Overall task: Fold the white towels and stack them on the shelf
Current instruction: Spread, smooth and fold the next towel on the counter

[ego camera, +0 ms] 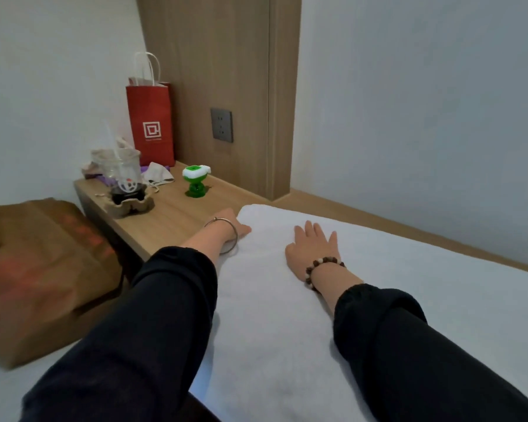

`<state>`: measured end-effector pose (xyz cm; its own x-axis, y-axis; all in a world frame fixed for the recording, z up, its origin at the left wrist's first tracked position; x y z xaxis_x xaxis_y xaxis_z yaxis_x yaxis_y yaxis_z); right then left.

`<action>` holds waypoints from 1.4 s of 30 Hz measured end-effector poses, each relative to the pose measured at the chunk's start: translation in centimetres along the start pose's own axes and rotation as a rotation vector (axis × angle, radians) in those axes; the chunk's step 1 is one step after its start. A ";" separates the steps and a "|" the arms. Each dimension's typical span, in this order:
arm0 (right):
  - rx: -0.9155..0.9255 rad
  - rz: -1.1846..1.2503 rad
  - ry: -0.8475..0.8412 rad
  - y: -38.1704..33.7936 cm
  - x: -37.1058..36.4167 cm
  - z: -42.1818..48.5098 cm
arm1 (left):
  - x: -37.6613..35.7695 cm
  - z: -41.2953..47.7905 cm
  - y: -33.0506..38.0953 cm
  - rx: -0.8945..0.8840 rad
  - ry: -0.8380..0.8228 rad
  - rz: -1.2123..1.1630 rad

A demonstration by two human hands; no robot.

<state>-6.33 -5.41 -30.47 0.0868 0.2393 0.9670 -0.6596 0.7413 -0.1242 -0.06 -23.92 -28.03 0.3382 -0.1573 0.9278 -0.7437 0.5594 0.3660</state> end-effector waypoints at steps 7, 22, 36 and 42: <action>-0.020 0.006 0.003 0.4 -1.1 0.5 | -0.7 2.5 1.1 0.134 -0.011 -0.228; -0.012 0.003 0.032 0.9 -1.5 0.5 | -2.2 5.9 3.0 -0.295 0.181 0.100; -0.268 -0.075 0.026 1.4 -1.1 0.1 | -4.4 3.5 0.9 -0.654 -0.017 0.254; -0.267 -0.071 0.008 1.2 -0.8 0.0 | -1.9 1.4 -0.1 -0.615 0.082 0.451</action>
<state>-7.19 -4.67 -31.39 0.1328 0.1848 0.9738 -0.4314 0.8953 -0.1111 -1.43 -24.82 -29.78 0.1375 0.2415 0.9606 -0.3733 0.9109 -0.1755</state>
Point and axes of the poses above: each hand's wrist, its own z-axis towards the middle knuckle, its own x-axis out of the back of the hand, y = z × x, the point moved 2 cm from there along z, towards the middle knuckle, and after that the axes turned 14 degrees about y, right-handed, at the moved point
